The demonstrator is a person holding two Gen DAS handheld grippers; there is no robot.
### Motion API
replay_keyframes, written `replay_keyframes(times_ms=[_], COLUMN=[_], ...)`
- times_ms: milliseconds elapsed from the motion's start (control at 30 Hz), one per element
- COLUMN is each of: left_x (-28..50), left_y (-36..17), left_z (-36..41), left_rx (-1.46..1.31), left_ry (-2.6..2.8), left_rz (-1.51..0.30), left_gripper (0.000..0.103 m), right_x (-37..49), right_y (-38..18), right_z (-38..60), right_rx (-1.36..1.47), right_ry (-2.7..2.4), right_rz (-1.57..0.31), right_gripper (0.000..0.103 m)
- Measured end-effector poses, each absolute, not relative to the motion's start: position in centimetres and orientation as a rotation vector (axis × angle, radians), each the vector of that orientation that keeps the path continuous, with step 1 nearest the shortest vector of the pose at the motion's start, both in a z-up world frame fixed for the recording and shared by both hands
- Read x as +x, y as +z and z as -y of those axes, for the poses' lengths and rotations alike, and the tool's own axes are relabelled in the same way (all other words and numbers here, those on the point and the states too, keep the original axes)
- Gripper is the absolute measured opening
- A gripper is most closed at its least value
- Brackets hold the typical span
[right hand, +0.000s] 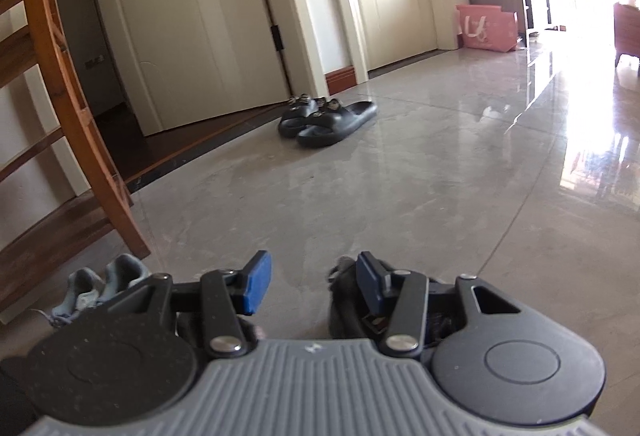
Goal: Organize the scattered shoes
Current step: 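Grasp the second black sneaker with the right tool while the left tool holds the first, then lower both black sneakers side by side with the left and right tools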
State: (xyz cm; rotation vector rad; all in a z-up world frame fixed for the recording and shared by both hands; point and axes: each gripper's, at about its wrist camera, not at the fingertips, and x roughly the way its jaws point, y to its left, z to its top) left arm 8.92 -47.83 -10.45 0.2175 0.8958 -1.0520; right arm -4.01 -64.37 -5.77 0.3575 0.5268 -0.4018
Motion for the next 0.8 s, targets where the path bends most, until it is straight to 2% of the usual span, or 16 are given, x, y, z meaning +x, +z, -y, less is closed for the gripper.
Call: replay_keyframes(times_ms=[233, 400, 533, 567, 800], left_x=[11.8, 12.8, 13.5, 13.6, 12.5], left_y=[-11.8, -14.4, -16.0, -16.1, -16.1], left_z=[49.7, 52.3, 53.1, 53.2, 54.0], left_rx=[0.219, 0.243, 0.247, 0.248, 0.21], left_ry=[-1.11, -1.141, -1.171, -1.18, -1.299], left_rz=[-0.899, -0.998, -1.044, -1.046, -1.055], left_gripper=[0.055, 0.047, 0.024, 0.014, 0.013], right_x=[-3.5, -4.6, -6.1, -6.2, -6.0], right_y=[-6.1, -5.9, -6.0, -6.1, -7.1], right_z=[63.7, 64.6, 66.3, 66.5, 66.8], right_rx=[0.36, 0.349, 0.338, 0.34, 0.341], right_ry=[-0.387, -0.421, -0.475, -0.482, -0.479], right_rz=[-0.541, -0.548, -0.559, -0.562, -0.598], right_gripper=[0.055, 0.055, 0.056, 0.056, 0.056])
